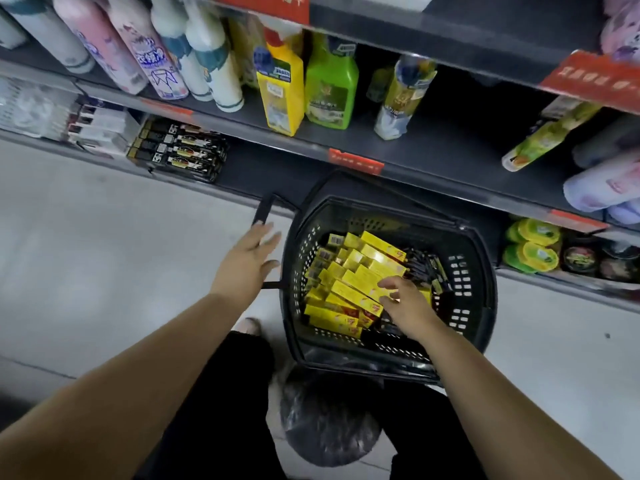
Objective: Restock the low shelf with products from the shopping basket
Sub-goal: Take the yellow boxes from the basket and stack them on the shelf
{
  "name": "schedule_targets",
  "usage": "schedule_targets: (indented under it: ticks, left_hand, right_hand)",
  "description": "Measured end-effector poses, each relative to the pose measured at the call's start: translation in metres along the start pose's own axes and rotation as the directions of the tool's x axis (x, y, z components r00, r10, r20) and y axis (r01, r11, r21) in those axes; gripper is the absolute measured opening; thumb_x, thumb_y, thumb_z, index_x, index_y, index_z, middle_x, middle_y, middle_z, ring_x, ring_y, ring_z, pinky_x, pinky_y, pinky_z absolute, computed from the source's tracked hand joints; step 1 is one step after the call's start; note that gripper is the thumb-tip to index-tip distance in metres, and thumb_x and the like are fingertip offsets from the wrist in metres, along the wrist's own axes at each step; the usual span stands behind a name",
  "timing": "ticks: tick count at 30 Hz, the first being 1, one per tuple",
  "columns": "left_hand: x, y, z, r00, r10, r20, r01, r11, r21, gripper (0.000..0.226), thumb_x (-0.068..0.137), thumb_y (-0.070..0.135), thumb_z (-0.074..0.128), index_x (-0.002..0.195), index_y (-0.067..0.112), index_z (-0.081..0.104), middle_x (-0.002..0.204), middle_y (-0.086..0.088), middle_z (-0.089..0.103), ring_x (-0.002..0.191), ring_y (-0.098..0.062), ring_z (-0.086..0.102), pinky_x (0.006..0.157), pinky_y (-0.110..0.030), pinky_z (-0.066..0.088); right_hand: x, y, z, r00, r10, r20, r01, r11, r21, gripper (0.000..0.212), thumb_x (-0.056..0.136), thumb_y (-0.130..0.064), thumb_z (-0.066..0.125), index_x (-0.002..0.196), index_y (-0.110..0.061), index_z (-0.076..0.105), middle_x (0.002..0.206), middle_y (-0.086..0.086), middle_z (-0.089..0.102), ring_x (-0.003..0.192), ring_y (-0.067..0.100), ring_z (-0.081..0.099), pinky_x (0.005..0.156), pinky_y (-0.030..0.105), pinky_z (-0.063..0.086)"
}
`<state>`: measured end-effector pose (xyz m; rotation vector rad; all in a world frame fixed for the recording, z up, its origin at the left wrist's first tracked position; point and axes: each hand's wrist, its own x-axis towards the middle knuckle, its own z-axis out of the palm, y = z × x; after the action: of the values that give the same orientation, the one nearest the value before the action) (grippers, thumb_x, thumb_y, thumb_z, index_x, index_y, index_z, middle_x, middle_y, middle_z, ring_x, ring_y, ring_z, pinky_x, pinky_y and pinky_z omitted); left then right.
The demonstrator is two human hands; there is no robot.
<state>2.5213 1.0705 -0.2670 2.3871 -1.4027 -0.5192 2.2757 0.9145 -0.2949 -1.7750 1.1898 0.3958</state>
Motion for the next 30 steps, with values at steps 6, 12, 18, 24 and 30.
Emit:
schedule_targets:
  ticks: [6, 12, 18, 24, 30]
  left_hand:
    - [0.022, 0.022, 0.093, 0.871, 0.352, 0.343, -0.377, 0.926, 0.009, 0.042, 0.094, 0.037, 0.05, 0.133, 0.021, 0.052, 0.126, -0.005, 0.06, 0.117, -0.022, 0.054, 0.096, -0.031, 0.04]
    - [0.054, -0.007, 0.173, 0.868, 0.397, 0.299, -0.398, 0.915, -0.061, 0.042, 0.09, 0.042, 0.055, 0.126, 0.02, 0.059, 0.122, 0.0, 0.063, 0.113, -0.017, 0.057, 0.093, -0.026, 0.041]
    - [0.079, -0.031, 0.235, 0.867, 0.396, 0.302, -0.352, 0.917, -0.189, 0.03, 0.086, 0.04, 0.062, 0.11, 0.022, 0.064, 0.097, 0.01, 0.065, 0.087, -0.001, 0.056, 0.08, -0.022, 0.046]
    - [0.079, -0.03, 0.242, 0.921, 0.26, 0.291, -0.165, 0.934, -0.316, 0.029, 0.09, 0.042, 0.051, 0.106, 0.019, 0.059, 0.09, 0.012, 0.061, 0.088, -0.01, 0.06, 0.079, -0.028, 0.05]
    - [0.07, -0.001, 0.254, 0.813, 0.114, 0.571, 0.372, 0.654, -0.659, 0.077, 0.078, 0.058, 0.052, 0.143, 0.03, 0.021, 0.128, 0.01, 0.051, 0.117, -0.008, 0.053, 0.092, -0.023, 0.048]
  right_hand:
    - [0.059, 0.049, 0.049, 0.998, -0.064, 0.026, 0.065, 0.997, -0.037, 0.028, 0.093, -0.018, 0.055, 0.122, -0.019, 0.053, 0.13, 0.003, 0.051, 0.112, 0.019, 0.053, 0.079, 0.025, 0.041]
    - [0.123, 0.088, 0.108, 0.97, -0.239, 0.054, 0.228, 0.802, -0.552, 0.062, 0.088, -0.035, 0.059, 0.141, -0.021, 0.031, 0.141, 0.005, 0.034, 0.128, 0.026, 0.037, 0.093, 0.037, 0.042]
    - [0.161, 0.127, 0.138, 0.828, -0.554, -0.082, 0.347, 0.622, -0.702, 0.055, 0.079, -0.038, 0.065, 0.129, -0.023, 0.047, 0.121, 0.001, 0.045, 0.112, 0.023, 0.046, 0.079, 0.033, 0.043]
    - [0.149, 0.123, 0.109, 0.87, -0.359, -0.337, 0.357, 0.931, -0.072, 0.034, 0.066, -0.04, 0.076, 0.083, -0.031, 0.048, 0.072, -0.018, 0.043, 0.058, -0.003, 0.043, 0.05, 0.013, 0.03]
    - [0.153, 0.102, 0.111, 0.888, -0.306, -0.344, 0.41, 0.865, 0.289, 0.016, 0.084, -0.041, 0.062, 0.076, -0.032, 0.052, 0.069, -0.016, 0.056, 0.059, -0.005, 0.053, 0.054, 0.008, 0.039]
